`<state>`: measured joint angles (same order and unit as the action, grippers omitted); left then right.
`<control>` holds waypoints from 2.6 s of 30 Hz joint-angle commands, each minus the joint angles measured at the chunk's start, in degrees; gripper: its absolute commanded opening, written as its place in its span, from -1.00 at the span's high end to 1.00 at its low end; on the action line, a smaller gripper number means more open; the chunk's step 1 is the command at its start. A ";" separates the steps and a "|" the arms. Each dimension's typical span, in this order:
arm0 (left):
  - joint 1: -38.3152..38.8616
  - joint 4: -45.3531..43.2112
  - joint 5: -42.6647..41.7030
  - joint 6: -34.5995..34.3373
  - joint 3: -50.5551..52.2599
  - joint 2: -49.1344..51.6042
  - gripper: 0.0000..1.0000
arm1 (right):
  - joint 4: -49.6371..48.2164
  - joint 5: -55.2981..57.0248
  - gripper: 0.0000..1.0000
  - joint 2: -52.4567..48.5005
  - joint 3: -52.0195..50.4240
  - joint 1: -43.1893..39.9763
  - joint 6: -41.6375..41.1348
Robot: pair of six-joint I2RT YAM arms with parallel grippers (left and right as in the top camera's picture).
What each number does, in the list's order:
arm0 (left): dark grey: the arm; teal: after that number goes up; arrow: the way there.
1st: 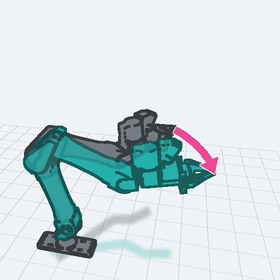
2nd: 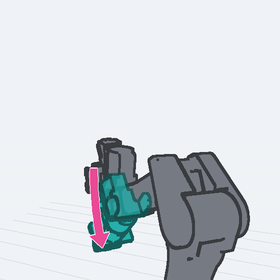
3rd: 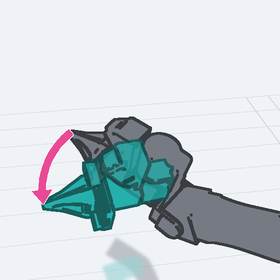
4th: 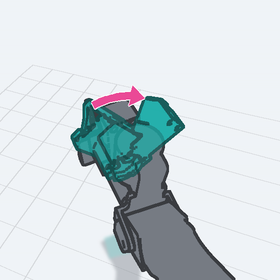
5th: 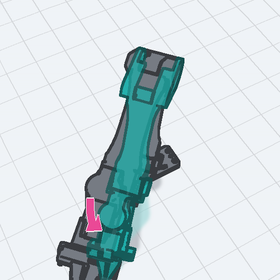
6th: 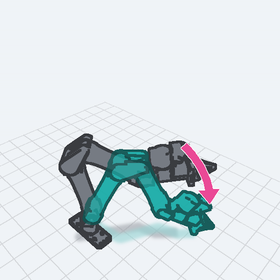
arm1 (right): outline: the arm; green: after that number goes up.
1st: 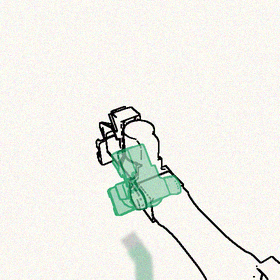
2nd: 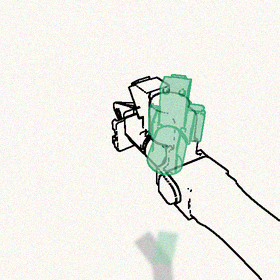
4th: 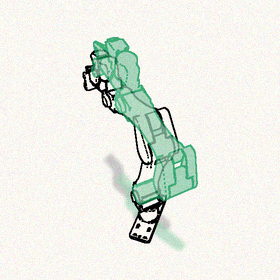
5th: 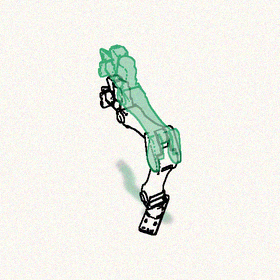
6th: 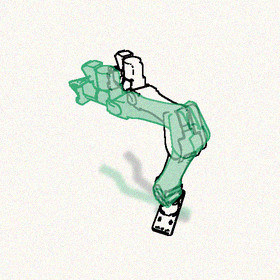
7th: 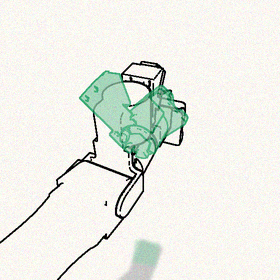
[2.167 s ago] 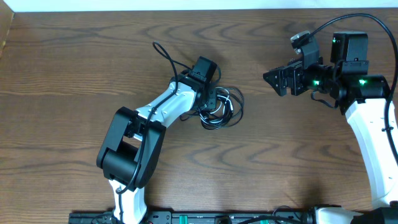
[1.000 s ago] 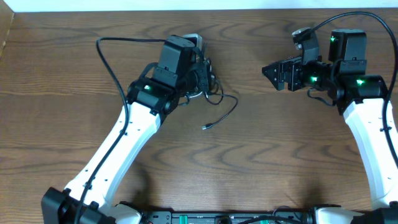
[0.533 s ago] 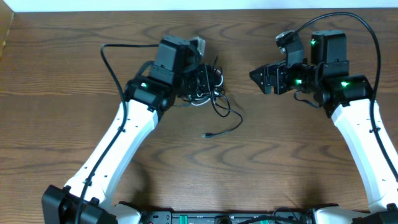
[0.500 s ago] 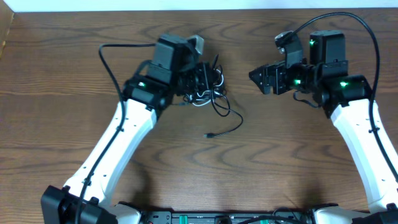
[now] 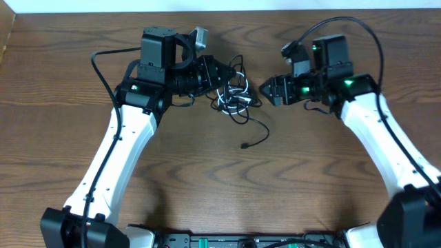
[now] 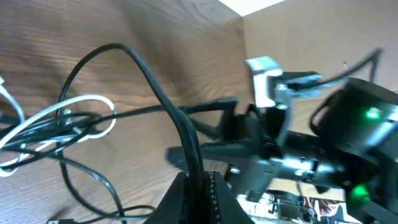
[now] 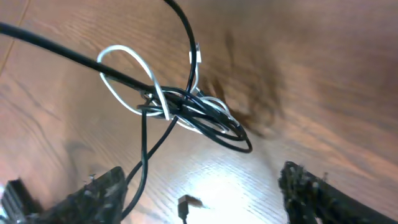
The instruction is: Untangle cables
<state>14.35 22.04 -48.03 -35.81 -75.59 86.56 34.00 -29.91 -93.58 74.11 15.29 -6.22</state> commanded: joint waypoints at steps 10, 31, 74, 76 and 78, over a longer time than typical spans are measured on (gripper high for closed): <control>-0.20 -0.50 -1.64 0.61 -0.42 -0.63 0.85 | -0.59 -2.12 -0.40 -3.10 0.81 5.66 -1.49; -0.20 -3.17 2.21 -0.50 -0.42 -0.63 0.85 | -9.40 8.20 0.01 -15.56 0.79 10.29 -23.47; -16.94 13.92 8.70 12.24 -0.39 -5.07 0.85 | 9.05 -0.96 0.98 0.46 5.75 5.49 1.16; -16.15 13.79 8.72 12.24 -0.39 -4.17 0.85 | 9.07 -1.81 0.98 2.23 5.75 5.86 1.16; -15.30 13.49 8.70 12.24 -0.39 -3.17 0.85 | 9.09 -2.82 0.98 3.48 5.73 6.16 1.16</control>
<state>-2.07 35.90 -39.90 -24.99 -75.46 81.95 43.07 -29.93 -92.64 78.65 20.93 -6.46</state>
